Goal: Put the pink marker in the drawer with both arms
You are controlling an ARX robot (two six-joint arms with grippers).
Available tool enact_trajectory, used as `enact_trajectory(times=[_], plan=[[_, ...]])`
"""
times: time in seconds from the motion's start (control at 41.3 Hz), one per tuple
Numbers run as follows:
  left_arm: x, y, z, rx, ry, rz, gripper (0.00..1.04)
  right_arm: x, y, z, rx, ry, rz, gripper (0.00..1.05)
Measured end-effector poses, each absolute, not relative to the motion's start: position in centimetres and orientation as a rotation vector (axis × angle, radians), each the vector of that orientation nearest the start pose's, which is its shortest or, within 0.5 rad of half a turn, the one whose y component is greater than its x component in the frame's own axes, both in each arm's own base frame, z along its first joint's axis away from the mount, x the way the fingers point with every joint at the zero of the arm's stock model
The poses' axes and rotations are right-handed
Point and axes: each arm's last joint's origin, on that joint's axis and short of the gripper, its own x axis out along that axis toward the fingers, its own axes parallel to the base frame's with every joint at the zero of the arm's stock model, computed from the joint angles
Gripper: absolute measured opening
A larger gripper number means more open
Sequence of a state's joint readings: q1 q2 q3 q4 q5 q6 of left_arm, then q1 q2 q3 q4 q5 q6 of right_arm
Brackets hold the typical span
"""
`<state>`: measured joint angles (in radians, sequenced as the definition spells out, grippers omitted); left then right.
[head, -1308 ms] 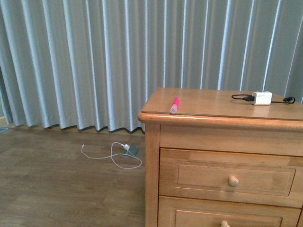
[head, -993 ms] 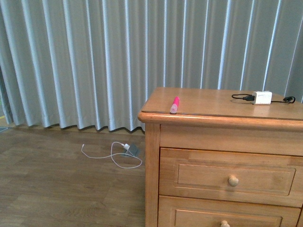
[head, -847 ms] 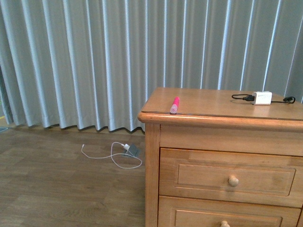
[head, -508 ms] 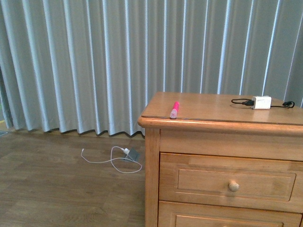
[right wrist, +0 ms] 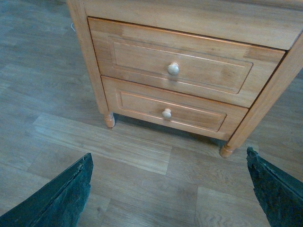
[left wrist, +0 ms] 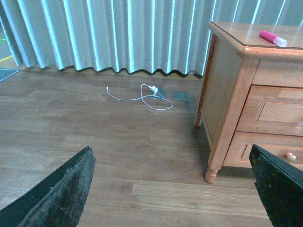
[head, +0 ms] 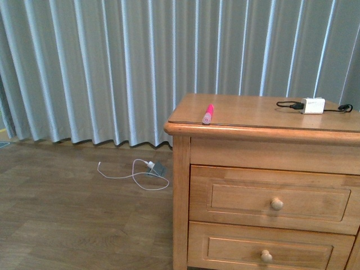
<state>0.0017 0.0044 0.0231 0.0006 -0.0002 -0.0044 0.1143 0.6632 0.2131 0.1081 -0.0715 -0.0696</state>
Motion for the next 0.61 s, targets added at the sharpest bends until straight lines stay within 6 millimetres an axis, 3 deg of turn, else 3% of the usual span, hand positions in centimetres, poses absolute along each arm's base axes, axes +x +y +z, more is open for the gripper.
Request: enact_trajectory(times=[0.339, 0.605], plan=[[9.7, 0.0, 17.1, -0.005, -0.019, 0.002, 0.99, 23.7, 4.5, 17.0, -0.027, 0.472, 0.117, 0.96], [9.7, 0.0, 17.1, -0.005, -0.019, 0.001, 0.99, 30.1, 8.2, 15.2, -0.065, 0.503, 0.053, 0.96]])
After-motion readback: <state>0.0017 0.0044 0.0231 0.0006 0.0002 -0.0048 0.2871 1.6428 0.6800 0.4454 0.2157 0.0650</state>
